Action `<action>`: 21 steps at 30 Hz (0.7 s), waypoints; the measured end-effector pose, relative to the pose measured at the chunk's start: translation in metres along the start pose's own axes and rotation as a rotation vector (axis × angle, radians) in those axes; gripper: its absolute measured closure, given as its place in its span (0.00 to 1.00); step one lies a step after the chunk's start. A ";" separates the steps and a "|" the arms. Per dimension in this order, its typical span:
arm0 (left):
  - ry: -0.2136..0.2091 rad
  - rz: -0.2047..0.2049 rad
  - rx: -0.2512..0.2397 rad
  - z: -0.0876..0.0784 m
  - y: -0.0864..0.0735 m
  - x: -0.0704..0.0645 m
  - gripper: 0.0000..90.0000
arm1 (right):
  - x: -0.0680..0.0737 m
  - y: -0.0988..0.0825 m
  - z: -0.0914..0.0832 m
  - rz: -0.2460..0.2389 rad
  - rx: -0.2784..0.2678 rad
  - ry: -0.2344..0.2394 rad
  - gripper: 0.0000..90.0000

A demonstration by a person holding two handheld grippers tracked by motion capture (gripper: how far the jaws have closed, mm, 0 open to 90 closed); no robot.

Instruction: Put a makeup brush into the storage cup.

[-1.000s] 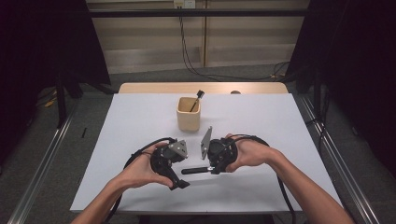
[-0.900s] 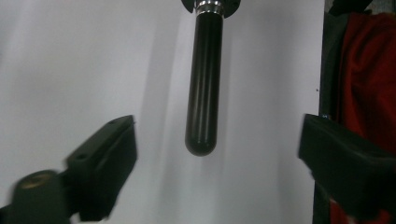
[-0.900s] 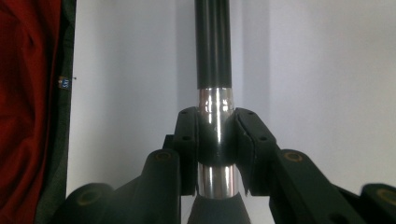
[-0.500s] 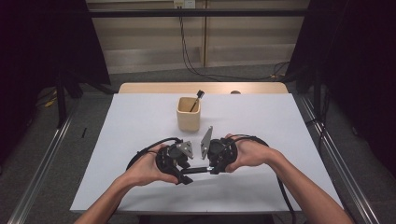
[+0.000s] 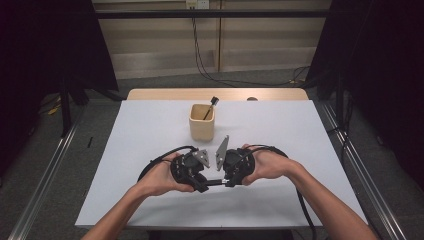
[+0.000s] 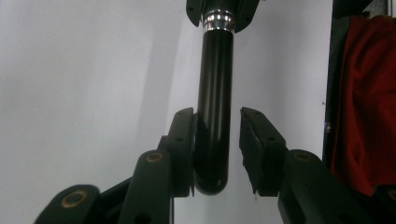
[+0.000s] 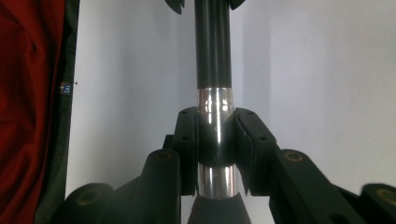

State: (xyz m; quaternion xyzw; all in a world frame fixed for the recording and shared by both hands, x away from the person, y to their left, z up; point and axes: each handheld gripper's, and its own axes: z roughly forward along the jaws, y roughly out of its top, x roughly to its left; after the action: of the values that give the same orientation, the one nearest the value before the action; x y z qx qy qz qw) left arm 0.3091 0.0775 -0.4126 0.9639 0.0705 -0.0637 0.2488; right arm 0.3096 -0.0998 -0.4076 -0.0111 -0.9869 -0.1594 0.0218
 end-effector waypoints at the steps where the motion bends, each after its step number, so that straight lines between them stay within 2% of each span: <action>1: -0.001 0.000 -0.008 0.000 0.000 0.001 0.76 | 0.000 0.000 0.000 0.003 0.002 0.000 0.80; 6: -0.015 -0.002 0.015 0.001 0.001 0.005 0.78 | 0.000 0.000 0.000 -0.007 -0.007 -0.005 0.80; 9: -0.029 -0.009 0.007 0.003 0.001 0.005 0.81 | 0.000 0.000 0.000 -0.007 -0.004 -0.007 0.80; 14: -0.016 0.026 0.021 0.003 0.002 0.006 0.82 | 0.000 0.000 0.001 -0.009 -0.005 -0.012 0.80; 21: -0.014 0.026 0.013 0.003 0.000 0.005 0.83 | 0.000 0.000 0.001 -0.015 -0.012 -0.015 0.80</action>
State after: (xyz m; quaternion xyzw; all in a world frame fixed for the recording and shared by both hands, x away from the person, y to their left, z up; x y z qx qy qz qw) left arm 0.3133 0.0764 -0.4157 0.9658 0.0558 -0.0677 0.2441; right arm 0.3099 -0.0996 -0.4085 -0.0050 -0.9861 -0.1655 0.0131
